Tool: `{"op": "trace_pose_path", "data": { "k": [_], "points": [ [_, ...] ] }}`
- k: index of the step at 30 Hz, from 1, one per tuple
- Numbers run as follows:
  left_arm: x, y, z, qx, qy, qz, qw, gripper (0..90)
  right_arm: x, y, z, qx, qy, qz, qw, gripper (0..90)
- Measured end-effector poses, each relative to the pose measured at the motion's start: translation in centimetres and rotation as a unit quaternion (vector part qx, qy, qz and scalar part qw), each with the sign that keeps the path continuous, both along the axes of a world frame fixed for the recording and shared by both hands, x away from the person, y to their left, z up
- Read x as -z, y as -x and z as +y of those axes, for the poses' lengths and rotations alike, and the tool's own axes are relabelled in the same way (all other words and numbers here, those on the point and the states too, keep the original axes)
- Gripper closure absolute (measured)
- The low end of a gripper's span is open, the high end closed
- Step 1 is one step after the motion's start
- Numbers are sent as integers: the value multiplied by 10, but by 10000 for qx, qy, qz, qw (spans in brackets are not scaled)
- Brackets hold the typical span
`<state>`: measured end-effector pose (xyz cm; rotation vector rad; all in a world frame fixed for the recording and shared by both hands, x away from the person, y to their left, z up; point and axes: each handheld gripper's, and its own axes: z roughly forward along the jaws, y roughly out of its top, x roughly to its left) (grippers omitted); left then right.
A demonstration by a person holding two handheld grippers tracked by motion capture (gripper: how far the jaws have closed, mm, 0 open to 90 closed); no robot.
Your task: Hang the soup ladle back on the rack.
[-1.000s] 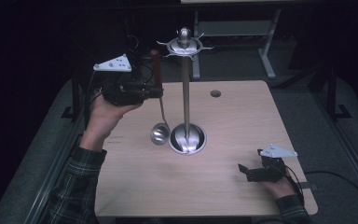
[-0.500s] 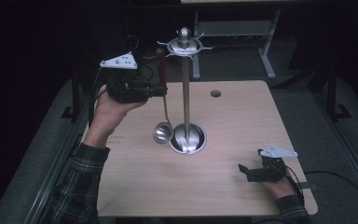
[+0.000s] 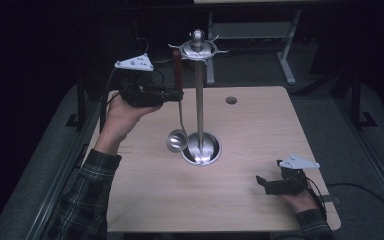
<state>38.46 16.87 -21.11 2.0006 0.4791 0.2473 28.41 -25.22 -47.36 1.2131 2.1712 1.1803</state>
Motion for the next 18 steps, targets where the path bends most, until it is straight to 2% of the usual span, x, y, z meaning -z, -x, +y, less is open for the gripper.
{"op": "trace_pose_path", "data": {
  "k": [18],
  "points": [
    [7,-6,-8,35,13,47,10000,734,0,0,-1,18,-21,-19,10000,0]
  ]
}}
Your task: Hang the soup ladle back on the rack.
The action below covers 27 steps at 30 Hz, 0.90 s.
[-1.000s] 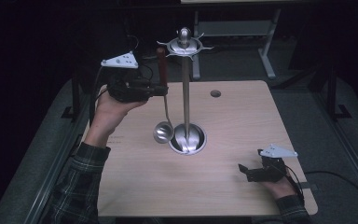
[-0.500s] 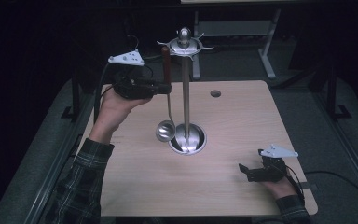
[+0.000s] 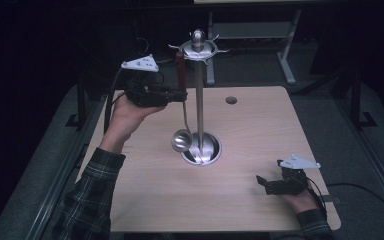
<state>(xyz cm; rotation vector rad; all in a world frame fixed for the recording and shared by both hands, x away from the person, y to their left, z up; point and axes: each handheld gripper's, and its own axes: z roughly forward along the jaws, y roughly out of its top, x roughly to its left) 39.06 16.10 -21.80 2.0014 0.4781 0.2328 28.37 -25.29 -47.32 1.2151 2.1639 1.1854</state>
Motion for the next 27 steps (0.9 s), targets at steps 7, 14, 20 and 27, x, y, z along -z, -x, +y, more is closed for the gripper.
{"op": "trace_pose_path", "data": {
  "k": [7,14,20,27],
  "points": [
    [1,1,2,-11,61,-41,10000,722,0,0,0,3,1,-2,10000,0],
    [-1,3,9,-79,153,-84,9998,652,0,0,0,7,3,-7,10000,0],
    [1,8,16,-206,47,-150,9997,572,0,0,0,9,10,-3,10000,0],
    [5,15,25,-321,-6,-156,9994,499,0,0,0,12,17,-4,10000,0]
  ]
}}
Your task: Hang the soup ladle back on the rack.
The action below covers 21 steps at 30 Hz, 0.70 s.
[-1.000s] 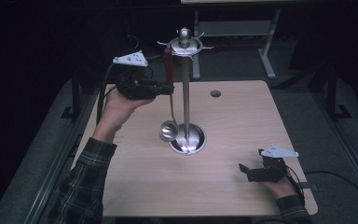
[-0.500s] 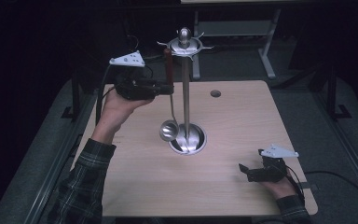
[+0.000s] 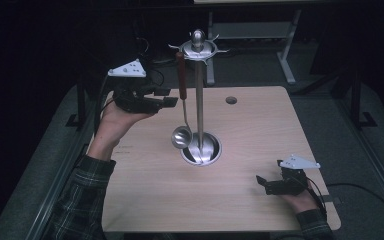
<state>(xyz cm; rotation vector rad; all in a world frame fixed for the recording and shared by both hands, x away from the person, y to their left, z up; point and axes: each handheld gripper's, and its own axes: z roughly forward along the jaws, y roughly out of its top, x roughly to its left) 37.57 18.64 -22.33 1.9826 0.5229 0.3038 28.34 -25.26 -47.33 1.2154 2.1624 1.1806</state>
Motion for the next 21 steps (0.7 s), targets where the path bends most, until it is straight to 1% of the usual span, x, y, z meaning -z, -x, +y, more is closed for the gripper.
{"op": "trace_pose_path", "data": {
  "k": [8,10,12,13,14,16,17,18,19,20,21],
  "points": [
    [7,7,9,-111,-127,53,9998,421,1,0,0,5,-3,5,10000,0],
    [13,10,14,-150,-129,95,9998,410,1,0,0,7,-6,3,10000,0],
    [15,11,16,-176,-117,119,9997,401,0,0,0,10,-8,3,10000,0],
    [17,11,17,-191,-145,135,9996,401,0,0,0,10,-8,3,10000,0],
    [19,13,19,-228,-130,176,9995,388,0,0,0,6,-6,2,10000,0],
    [24,15,23,-241,-160,176,9994,383,0,0,0,6,-7,3,10000,0],
    [28,17,26,-256,-111,242,9993,374,0,0,0,1,-2,3,10000,0],
    [30,18,28,-272,-161,230,9992,370,0,0,0,-1,3,-1,10000,0],
    [30,18,28,-272,-161,230,9992,366,0,0,0,-1,3,-1,10000,0],
    [34,20,32,-320,-195,259,9990,364,0,0,0,1,-3,-6,10000,0],
    [34,20,32,-320,-195,259,9990,363,0,0,0,1,-3,-6,10000,0]
  ]
}}
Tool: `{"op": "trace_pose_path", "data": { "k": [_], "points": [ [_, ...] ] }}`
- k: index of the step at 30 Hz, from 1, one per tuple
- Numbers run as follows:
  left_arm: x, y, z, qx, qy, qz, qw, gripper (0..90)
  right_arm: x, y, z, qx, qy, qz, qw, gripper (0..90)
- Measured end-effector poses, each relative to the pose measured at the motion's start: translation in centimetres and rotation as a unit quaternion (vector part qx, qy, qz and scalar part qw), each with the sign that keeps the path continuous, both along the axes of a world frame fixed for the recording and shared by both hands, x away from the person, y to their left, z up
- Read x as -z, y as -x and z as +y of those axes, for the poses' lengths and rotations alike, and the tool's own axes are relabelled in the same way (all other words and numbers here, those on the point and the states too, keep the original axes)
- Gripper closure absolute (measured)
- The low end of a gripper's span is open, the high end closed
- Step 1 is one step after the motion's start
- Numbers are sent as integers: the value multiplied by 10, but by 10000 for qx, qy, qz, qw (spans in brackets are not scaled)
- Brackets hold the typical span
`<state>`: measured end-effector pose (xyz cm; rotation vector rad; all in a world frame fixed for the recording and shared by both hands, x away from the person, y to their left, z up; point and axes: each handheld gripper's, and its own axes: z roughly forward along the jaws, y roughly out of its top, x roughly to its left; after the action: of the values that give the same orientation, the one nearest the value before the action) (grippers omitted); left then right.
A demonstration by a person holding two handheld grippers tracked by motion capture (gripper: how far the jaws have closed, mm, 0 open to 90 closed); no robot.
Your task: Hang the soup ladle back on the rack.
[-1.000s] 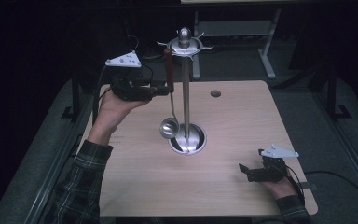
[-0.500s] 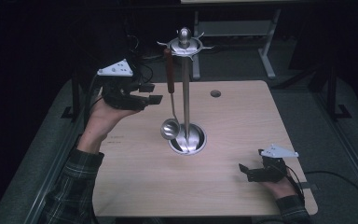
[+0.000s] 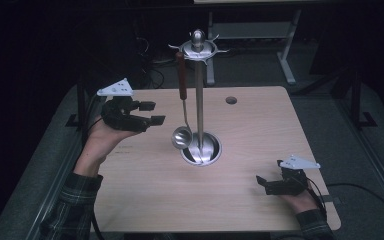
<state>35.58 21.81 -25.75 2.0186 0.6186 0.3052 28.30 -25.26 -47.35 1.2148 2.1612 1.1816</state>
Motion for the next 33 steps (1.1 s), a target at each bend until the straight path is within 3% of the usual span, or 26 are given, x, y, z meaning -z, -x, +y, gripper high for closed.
{"op": "trace_pose_path", "data": {
  "k": [16,23,33],
  "points": [
    [37,13,32,-345,-76,208,9992,352,0,0,0,41,19,6,10000,0],
    [62,22,47,-586,-172,361,9975,344,0,1,-1,42,11,36,10000,0],
    [89,34,62,-884,-291,328,9951,322,1,1,-1,48,23,21,10000,0]
  ]
}}
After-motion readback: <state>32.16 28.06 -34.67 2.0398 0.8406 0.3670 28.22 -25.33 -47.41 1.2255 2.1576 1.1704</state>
